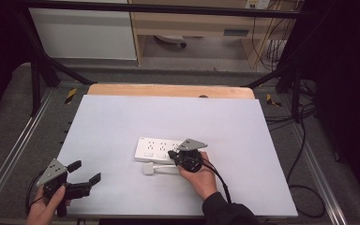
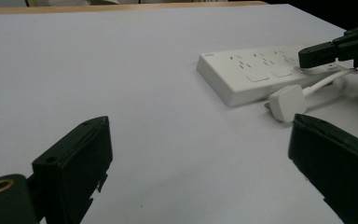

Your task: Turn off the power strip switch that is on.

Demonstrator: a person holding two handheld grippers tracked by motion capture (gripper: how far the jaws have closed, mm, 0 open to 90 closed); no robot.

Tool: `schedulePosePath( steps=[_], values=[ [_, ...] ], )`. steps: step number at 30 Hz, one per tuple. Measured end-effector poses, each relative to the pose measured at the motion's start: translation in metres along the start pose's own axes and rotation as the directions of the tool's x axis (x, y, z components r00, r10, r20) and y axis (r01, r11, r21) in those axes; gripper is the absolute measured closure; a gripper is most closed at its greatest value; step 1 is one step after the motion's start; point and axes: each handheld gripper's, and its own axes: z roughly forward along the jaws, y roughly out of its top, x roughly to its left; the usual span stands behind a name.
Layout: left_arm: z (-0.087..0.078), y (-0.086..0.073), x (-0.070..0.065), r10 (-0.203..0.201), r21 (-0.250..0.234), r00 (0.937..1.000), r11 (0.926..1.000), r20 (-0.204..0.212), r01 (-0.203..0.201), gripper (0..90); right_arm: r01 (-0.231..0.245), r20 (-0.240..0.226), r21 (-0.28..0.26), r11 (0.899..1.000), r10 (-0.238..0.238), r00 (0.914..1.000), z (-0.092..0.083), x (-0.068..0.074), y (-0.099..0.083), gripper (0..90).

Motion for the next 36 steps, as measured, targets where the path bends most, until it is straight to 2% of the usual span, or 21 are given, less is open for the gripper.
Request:
schedulePosePath(
  steps=[36],
  values=[
    [-0.0004, 0.0001, -0.0004, 0.002, -0.001, 1.0, 1.0, 0.004, -0.002, 6.2, 0.001, 0.007, -0.004, 1.0, -0.001, 1.0, 0.0031, 0.0, -0.002, 90.0]
  ],
)
